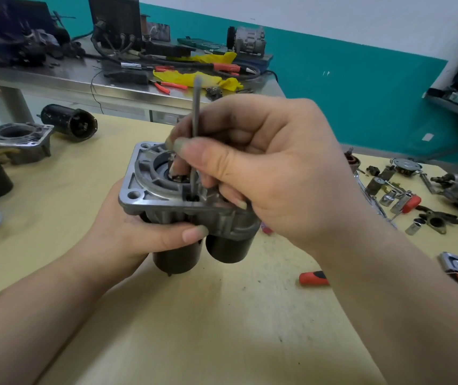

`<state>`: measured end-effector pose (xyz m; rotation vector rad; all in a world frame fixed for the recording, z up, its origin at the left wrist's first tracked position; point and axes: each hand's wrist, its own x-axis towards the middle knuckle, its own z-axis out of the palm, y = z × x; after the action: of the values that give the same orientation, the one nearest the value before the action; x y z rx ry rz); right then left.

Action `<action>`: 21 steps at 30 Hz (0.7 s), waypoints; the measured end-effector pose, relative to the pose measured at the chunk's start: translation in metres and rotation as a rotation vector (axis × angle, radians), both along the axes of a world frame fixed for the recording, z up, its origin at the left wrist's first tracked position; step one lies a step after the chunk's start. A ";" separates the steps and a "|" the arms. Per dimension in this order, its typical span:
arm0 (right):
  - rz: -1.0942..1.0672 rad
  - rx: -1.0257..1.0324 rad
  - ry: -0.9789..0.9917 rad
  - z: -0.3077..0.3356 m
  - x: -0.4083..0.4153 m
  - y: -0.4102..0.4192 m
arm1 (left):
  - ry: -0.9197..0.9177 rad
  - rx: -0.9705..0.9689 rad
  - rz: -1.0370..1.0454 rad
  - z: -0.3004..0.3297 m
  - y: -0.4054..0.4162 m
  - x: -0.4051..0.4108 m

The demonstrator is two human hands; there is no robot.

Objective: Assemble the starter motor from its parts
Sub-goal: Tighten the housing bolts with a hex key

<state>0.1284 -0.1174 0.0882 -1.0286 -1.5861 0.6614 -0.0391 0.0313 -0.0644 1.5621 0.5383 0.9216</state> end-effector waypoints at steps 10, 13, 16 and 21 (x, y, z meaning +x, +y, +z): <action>0.048 0.002 -0.025 0.004 0.002 -0.002 | 0.013 0.010 0.000 -0.004 0.000 -0.002; -0.047 0.031 0.012 0.001 -0.003 0.000 | 0.015 0.000 -0.002 -0.002 -0.003 -0.001; -0.121 0.061 0.063 -0.003 -0.008 0.001 | 0.020 0.020 0.004 -0.002 -0.003 0.000; -0.026 -0.001 0.015 0.002 -0.004 0.000 | 0.023 0.015 0.014 -0.002 -0.004 -0.001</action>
<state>0.1249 -0.1176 0.0901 -1.0413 -1.5573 0.6514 -0.0403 0.0274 -0.0663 1.5863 0.5603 0.9207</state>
